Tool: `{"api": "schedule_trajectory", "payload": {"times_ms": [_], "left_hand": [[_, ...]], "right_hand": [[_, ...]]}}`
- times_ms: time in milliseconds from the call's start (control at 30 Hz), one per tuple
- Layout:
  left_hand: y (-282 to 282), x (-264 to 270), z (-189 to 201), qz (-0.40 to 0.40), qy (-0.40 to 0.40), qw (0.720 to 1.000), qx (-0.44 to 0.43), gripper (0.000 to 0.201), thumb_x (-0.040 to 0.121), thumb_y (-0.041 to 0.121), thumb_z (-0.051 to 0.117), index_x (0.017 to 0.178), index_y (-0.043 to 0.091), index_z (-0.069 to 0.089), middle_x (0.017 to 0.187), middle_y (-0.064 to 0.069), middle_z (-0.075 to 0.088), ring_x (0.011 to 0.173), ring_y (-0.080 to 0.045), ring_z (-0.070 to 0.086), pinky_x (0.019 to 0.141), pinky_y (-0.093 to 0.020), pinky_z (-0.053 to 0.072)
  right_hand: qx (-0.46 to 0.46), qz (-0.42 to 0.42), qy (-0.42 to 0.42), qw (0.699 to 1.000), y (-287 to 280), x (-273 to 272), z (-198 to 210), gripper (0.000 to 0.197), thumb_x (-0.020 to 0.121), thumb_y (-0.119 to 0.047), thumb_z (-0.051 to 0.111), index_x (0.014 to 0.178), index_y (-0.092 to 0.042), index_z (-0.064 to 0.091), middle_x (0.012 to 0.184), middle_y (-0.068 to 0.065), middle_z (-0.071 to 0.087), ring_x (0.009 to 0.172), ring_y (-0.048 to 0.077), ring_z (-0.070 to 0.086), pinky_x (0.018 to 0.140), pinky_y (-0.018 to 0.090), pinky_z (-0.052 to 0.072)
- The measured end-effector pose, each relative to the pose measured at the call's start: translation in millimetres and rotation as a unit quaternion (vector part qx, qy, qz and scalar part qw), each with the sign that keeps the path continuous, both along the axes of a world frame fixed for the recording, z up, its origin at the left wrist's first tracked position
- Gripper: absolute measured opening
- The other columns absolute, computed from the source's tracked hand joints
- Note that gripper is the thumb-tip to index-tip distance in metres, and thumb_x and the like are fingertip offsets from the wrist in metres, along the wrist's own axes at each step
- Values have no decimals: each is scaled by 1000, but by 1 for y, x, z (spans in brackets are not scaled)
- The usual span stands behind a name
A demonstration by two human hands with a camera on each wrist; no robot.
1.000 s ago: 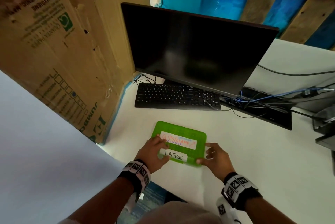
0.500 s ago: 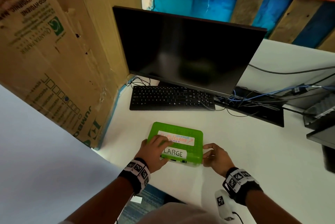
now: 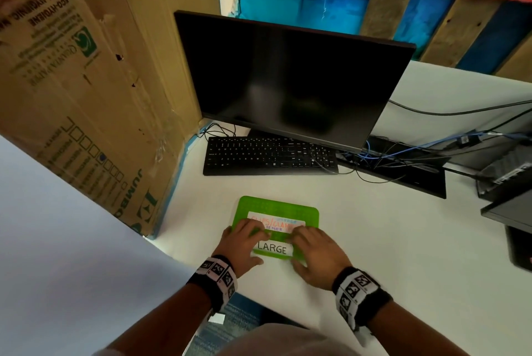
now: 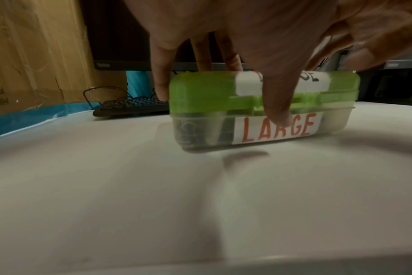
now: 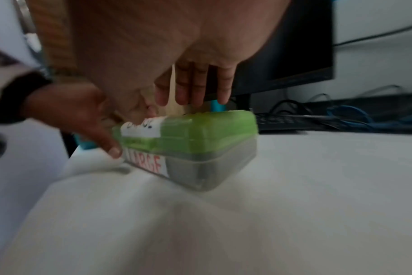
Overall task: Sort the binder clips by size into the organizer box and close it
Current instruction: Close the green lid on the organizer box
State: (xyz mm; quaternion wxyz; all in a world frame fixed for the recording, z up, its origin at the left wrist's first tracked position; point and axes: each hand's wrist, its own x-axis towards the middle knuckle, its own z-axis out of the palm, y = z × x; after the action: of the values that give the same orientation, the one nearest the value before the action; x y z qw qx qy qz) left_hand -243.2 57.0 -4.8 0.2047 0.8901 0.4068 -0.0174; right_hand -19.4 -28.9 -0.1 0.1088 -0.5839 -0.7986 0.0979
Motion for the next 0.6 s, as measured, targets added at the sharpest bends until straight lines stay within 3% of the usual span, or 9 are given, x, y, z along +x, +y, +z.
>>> {"api": "schedule_trajectory", "payload": {"times_ms": [100, 167, 267, 433, 600], "left_hand": [[1, 3, 1, 7, -5, 1000, -3, 48, 71, 41, 71, 114, 35, 52, 130, 14, 40, 124, -8, 25, 99, -44, 35], [2, 3, 0, 13, -10, 1000, -2, 44, 72, 41, 70, 113, 35, 54, 128, 14, 42, 124, -10, 27, 99, -44, 36], [3, 3, -5, 22, -23, 999, 18, 41, 71, 39, 71, 109, 35, 55, 126, 12, 46, 120, -10, 26, 96, -44, 38], [0, 2, -12, 20, -28, 999, 29, 41, 68, 36, 74, 104, 37, 54, 122, 12, 48, 110, -12, 30, 90, -44, 42], [1, 2, -15, 5, -13, 997, 71, 50, 59, 39, 81, 99, 40, 52, 115, 17, 38, 102, -13, 36, 78, -42, 50]], "right_hand": [[-37, 50, -70, 996, 10, -11, -12, 57, 74, -49, 59, 125, -27, 44, 126, -3, 52, 121, 18, 48, 107, 45, 38], [-20, 44, -96, 994, 14, -17, -15, 52, 68, -43, 70, 115, -28, 51, 114, -4, 58, 112, 18, 57, 102, 47, 44], [30, 36, -89, 995, 16, -21, -18, 46, 63, -36, 75, 104, -27, 55, 102, -4, 63, 97, 18, 61, 98, 46, 47], [51, 56, -89, 993, 22, -22, -27, 51, 58, -37, 77, 100, -23, 51, 94, 0, 65, 91, 21, 58, 93, 40, 52], [46, 50, -89, 994, 23, -27, -25, 47, 55, -39, 80, 95, -24, 59, 88, -3, 65, 82, 20, 59, 81, 31, 54]]}}
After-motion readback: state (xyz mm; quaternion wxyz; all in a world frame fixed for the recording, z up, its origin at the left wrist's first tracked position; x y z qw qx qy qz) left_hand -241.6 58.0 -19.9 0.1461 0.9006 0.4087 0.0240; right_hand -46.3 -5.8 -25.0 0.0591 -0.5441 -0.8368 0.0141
